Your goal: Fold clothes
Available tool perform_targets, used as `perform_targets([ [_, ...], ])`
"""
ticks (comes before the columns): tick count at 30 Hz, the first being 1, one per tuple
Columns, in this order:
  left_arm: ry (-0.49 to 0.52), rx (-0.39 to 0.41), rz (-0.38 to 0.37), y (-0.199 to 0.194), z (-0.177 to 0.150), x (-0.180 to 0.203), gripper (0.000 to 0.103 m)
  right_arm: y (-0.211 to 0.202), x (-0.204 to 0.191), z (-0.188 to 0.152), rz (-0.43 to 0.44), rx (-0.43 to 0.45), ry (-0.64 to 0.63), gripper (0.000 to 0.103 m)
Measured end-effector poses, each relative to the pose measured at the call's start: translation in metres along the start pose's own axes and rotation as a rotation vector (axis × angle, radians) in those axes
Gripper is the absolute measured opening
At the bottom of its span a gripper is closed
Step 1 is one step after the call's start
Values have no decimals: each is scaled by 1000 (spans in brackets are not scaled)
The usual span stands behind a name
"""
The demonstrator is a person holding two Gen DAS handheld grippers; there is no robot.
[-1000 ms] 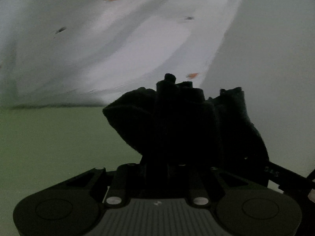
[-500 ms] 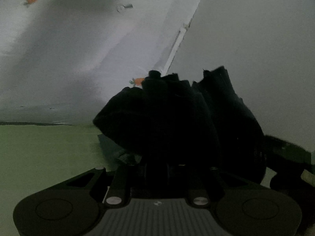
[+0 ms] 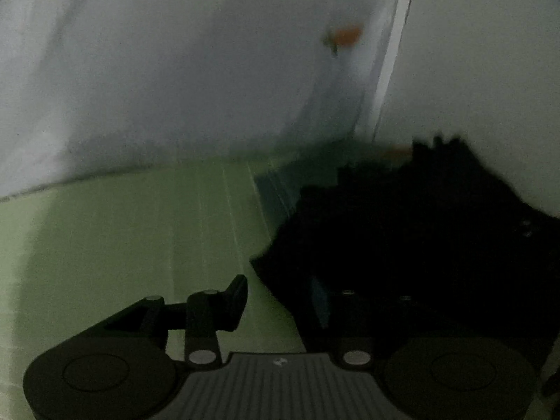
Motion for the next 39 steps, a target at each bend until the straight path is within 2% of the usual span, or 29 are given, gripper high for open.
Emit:
perform_targets([
  [3,7,-54,-7,15,-9,0,43,7,3,-13,4,13,36,51],
  [9,3,-104,-35,37,-20,-1,43,15,8,-20,8,-4,50,58],
  [11,-6,-106,-42,32,-20,-5,43,20,9,-20,2,-11,58,59],
  [14,-21,-107,-54,24,-20,-11,43,29,5,-16,-29,-29,48,66],
  [16,-26,-97,-58,16,-18,-18,43,35,0,-10,-59,-47,34,75],
  [20,0,-13,-35,-29,-18,-44,44,37,-2,5,-101,-108,51,90],
  [21,-5,15,-29,-45,-19,-53,45,34,-1,9,-95,-127,70,101],
  [22,-11,43,-23,-62,-20,-61,49,30,-1,14,-75,-135,84,103],
  [25,-54,139,3,-115,-24,-87,57,3,-9,30,-42,-79,65,103],
  [27,-73,211,16,-152,-28,-100,65,-20,-17,38,-50,-37,49,103],
  [32,-120,438,-4,-258,-45,-130,97,-86,-36,53,-65,70,59,103],
  [34,-131,505,-2,-291,-57,-140,102,-115,-44,54,-62,113,84,103],
  [36,-138,552,4,-320,-69,-148,103,-143,-57,52,-61,147,97,103],
  [39,-114,577,28,-354,-90,-157,103,-185,-83,45,-49,192,79,103],
])
Point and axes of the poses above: each gripper's, at about its wrist camera, not at the fingertips, and y roughly the way its jaws point, x to its right, z to its top, the point moved 5 cm from there along y, roughly the way its jaws point, and after that the axes turned 4 degrees about -z, right-handed, at the moved point
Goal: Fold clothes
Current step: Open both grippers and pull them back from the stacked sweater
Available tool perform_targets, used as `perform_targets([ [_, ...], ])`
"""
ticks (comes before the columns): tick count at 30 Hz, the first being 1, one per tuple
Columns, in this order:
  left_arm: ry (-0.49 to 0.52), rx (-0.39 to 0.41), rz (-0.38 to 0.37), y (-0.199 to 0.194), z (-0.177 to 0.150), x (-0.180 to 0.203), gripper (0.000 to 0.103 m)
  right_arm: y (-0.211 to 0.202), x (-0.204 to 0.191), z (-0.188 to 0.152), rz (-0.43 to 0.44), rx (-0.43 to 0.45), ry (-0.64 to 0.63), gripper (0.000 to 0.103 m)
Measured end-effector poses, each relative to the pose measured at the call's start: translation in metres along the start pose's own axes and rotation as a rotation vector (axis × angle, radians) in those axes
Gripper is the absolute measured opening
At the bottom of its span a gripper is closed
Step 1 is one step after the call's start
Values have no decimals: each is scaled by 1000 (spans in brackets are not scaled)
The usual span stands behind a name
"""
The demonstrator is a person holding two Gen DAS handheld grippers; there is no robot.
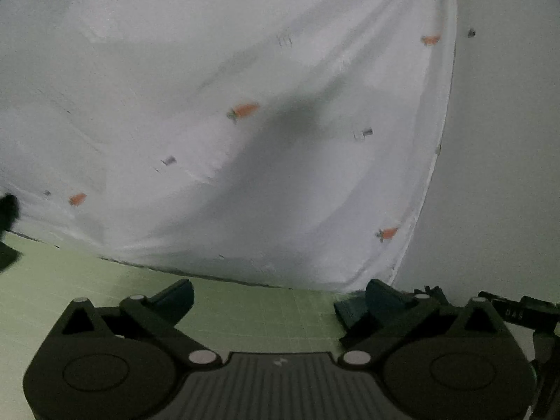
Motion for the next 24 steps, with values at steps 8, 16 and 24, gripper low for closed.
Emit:
perform_targets([
  [8,118,-14,86,-83,-9,-27,103,-97,-62,-8,108,3,40,103],
  [16,155,-91,34,-149,-35,-37,103,-186,-91,-38,138,-68,62,103],
  [24,152,-184,-36,-182,-69,-27,103,-264,-90,-92,92,-147,-18,103],
])
Point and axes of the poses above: each gripper's, at about its wrist camera, not at the fingertips, and y roughly the way its jaws point, x to its right, z to its top, the point moved 5 cm from there along y, roughly the way its jaws point, and after that the axes turned 4 degrees about -z, right-handed, at the moved point
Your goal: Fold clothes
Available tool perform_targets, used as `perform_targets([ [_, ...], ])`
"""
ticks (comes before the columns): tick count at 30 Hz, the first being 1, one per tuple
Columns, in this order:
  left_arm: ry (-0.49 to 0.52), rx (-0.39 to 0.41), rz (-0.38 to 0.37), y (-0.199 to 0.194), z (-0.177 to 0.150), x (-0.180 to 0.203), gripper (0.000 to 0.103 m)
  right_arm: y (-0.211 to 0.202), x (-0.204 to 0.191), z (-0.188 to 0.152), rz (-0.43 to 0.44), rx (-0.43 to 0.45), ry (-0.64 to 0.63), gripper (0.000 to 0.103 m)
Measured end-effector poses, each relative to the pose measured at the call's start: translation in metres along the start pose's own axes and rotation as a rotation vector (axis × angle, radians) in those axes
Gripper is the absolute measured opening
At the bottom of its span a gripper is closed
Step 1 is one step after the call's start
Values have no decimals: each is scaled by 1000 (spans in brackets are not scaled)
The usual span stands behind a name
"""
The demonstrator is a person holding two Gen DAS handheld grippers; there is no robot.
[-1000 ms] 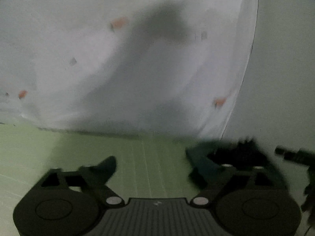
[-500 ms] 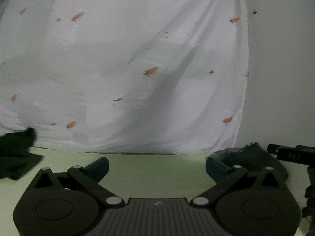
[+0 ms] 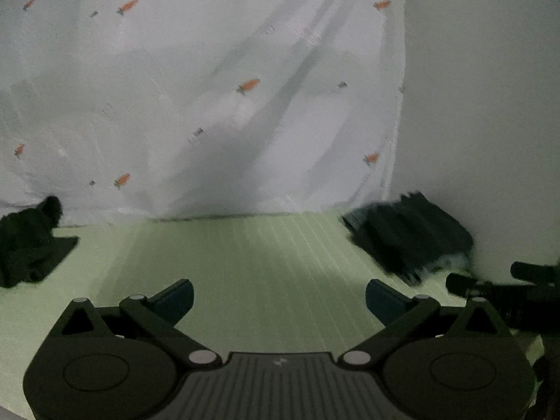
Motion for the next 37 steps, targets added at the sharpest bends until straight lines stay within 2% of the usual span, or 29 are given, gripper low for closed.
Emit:
perform_targets([
  [9,40,-33,-34,-16,-18,19,103,-34,13,-40,-58,-58,13,103],
  [15,43,-60,-50,-18,-26,24,103,-56,14,-53,-75,-51,43,103],
  [26,44,-49,-18,-23,-24,22,103,-51,6,-44,-60,-33,-3,103],
  [37,58,-52,-13,-22,-22,21,103,-55,0,-49,-53,-32,4,103],
])
Point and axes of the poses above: each gripper's, at about its wrist camera, not at the fingertips, and y roughly the way its jaws point, x to its right, z to its top, the point moved 5 cm from there along y, roughly the way its jaws point, and after that the axes turned 4 degrees about -z, right-handed, at the moved point
